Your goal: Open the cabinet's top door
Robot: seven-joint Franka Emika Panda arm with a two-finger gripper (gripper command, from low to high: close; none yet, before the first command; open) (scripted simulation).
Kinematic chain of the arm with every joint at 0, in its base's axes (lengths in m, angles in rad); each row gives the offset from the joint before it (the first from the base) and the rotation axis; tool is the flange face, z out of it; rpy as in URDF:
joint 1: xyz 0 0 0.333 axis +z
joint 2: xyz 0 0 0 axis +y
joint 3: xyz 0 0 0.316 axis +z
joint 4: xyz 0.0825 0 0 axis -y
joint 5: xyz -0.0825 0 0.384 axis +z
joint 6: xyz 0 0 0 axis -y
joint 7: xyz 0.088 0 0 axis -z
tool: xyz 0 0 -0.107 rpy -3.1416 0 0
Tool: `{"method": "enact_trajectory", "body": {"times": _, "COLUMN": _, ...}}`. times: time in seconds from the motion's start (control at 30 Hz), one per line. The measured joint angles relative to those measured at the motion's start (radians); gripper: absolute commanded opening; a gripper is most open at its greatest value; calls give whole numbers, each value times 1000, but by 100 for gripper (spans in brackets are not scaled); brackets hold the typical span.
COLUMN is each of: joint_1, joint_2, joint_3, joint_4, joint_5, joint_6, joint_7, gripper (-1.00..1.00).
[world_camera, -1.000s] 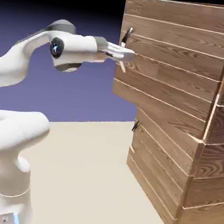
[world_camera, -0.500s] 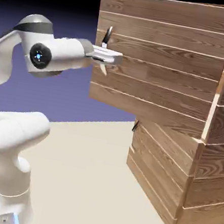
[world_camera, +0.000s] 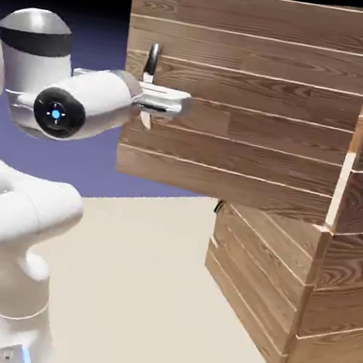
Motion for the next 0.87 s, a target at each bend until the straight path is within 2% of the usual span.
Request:
{"method": "enact_trajectory", "body": {"times": 0.4, "joint_1": 174, "joint_2": 435, "joint_3": -274, "joint_4": 273, "joint_5": -314, "joint_6": -248, "joint_7": -237, "gripper": -100}}
{"method": "enact_trajectory", "body": {"times": 0.87, "joint_1": 458, "joint_2": 942, "joint_3": -575, "joint_4": 731, "joint_5": -529, "joint_6": -617, "joint_7": -515, "gripper": -100}}
